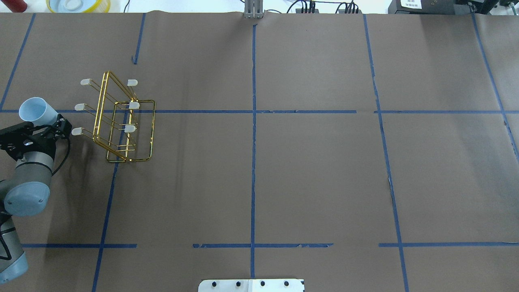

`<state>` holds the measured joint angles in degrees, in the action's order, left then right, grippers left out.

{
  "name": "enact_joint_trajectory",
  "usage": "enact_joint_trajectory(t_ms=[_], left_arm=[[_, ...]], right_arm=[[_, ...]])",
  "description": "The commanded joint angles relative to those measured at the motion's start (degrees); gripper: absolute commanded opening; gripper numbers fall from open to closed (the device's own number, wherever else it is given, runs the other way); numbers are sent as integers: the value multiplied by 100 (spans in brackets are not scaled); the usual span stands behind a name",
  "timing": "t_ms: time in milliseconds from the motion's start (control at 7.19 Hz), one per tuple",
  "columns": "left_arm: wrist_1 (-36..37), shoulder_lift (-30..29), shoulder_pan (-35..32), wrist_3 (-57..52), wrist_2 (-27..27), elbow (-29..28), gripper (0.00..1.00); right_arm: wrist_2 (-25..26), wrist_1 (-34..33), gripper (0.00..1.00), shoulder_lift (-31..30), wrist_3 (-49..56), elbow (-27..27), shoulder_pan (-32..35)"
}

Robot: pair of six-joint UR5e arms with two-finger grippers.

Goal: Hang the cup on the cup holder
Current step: 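Lift the light blue cup with the left gripper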

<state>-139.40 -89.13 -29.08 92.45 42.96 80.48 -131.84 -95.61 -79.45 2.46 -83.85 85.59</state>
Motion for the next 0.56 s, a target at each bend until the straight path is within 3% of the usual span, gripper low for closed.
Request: enact_joint_trajectory(t_ms=[0,417], left_arm=[[0,1,-45,10,-7,-85,100],[0,-16,-124,1,-7,-103,100]], right_arm=[[0,7,100,0,0,0,-7],[0,-2,100,0,0,0,1]])
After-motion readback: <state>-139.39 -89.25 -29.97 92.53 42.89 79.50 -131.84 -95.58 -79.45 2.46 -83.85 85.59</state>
